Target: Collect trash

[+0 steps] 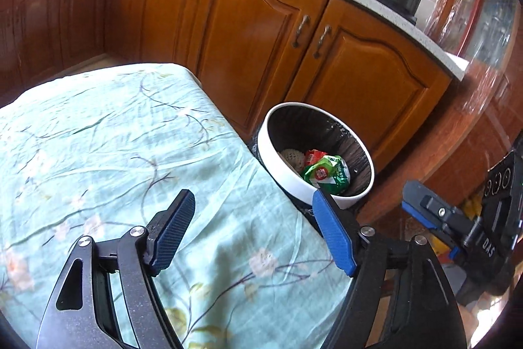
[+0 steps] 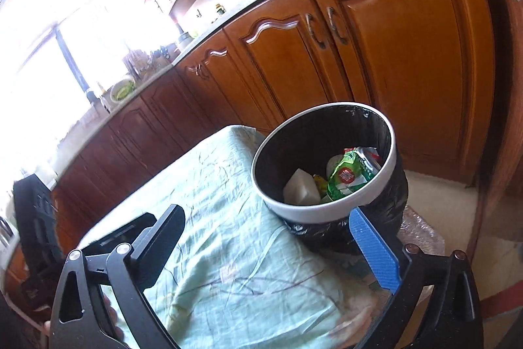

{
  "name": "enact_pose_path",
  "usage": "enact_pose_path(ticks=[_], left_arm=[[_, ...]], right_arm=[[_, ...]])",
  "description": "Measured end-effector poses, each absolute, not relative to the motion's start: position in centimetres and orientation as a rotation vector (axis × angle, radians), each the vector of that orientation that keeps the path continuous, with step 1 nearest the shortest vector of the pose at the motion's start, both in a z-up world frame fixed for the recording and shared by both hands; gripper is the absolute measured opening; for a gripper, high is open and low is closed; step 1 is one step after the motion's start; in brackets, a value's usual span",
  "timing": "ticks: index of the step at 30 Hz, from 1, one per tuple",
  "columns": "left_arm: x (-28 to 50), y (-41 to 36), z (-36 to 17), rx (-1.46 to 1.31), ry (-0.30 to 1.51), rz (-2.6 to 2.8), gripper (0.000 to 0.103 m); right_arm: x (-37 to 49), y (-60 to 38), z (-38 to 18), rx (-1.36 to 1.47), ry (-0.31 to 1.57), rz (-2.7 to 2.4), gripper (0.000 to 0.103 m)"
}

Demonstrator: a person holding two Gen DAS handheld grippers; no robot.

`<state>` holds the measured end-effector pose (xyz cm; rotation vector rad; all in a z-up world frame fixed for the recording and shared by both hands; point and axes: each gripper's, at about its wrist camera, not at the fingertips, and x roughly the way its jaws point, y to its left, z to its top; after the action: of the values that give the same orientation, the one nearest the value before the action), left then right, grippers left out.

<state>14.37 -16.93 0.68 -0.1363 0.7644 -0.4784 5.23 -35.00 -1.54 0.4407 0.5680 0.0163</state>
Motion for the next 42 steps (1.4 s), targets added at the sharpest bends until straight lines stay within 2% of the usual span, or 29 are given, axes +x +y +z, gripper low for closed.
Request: enact_pose_path(ticks=[7, 9, 11, 12, 16, 22, 29, 42], left_arm=[[11.6, -13.7, 2.5, -0.138, 0.674, -0.447, 0.083], [10.7, -12.8, 3.7, -0.131, 0.627, -0.436, 0.088], [9.7, -12.0, 5.0, -0.127, 0.568, -0.418, 0.100], [9.1, -11.5, 5.4, -0.124, 0.537, -0.402, 0.103], [7.1, -10.7, 5.6, -0.082, 0.457, -0.345, 0.103], [5.4, -9.8, 3.3, -0.041, 0.406, -0.288, 0.103], [4.6, -8.7, 1.2, -0.040, 0.412, -0.259, 0.103], [2.6, -8.2, 1.0, 0.006, 0.377, -0.194, 0.103]], right_arm=[[3.9, -31.4, 2.3, 0.276, 0.541, 0.000, 0.102], [2.2, -30.2, 4.7, 0.208, 0.419, 0.014, 0.103], [0.4, -29.2, 5.9, 0.141, 0.292, -0.037, 0.103], [-0.2, -28.9, 5.9, 0.121, 0.251, -0.078, 0.103], [-0.3, -29.0, 3.0, 0.190, 0.303, -0.116, 0.103], [-1.3, -28.5, -1.0, 0.231, 0.311, -0.103, 0.103], [-2.3, -26.5, -1.2, 0.178, 0.321, -0.078, 0.103], [-3.3, -25.2, -2.2, 0.167, 0.319, -0.053, 0.103]])
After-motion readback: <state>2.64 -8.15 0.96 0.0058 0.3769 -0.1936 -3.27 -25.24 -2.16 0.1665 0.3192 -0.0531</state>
